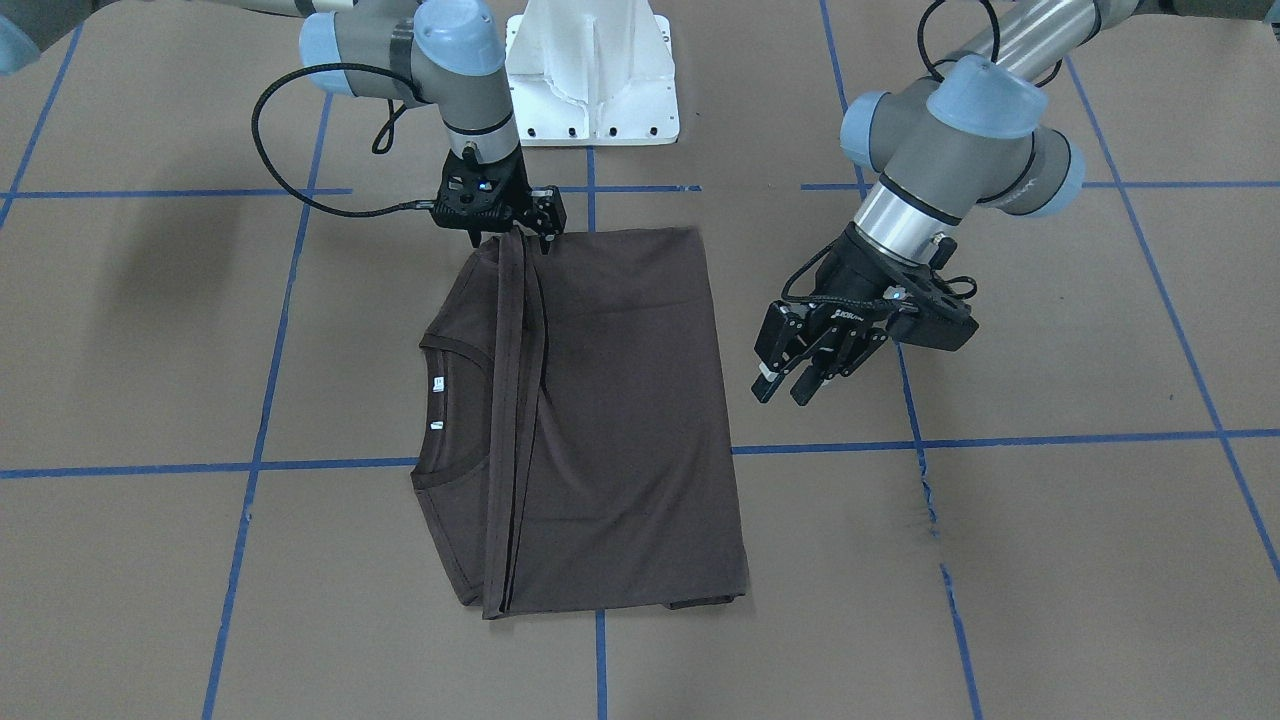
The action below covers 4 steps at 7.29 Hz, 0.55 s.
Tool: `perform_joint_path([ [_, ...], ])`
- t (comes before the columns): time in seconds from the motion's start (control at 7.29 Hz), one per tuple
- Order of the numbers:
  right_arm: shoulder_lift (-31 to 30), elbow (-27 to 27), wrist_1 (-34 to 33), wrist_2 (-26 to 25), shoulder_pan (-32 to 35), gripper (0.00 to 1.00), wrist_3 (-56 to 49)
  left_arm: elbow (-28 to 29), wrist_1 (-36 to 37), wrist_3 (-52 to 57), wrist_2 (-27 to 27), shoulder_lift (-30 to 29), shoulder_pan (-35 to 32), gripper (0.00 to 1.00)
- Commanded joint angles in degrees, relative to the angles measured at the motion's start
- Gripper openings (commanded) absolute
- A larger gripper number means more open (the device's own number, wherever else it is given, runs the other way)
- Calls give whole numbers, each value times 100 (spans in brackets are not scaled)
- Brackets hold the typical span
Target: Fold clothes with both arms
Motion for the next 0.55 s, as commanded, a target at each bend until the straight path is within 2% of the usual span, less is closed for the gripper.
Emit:
perform_joint_path([
  [0.0,-232,104,-123,50,73,100,-578,-4,-3,-43,-7,6,0,58],
  [0.14,-660,453,-123,67,187,100,-912,-4,-3,-43,-7,6,0,58],
  [0.27,-1595,1004,-54,50,197,100,-1272,-13,-3,-43,-15,23,0,58],
  [0.41,-1944,1428,43,76,301,100,-1319,-13,-12,-52,-85,32,-9,58],
])
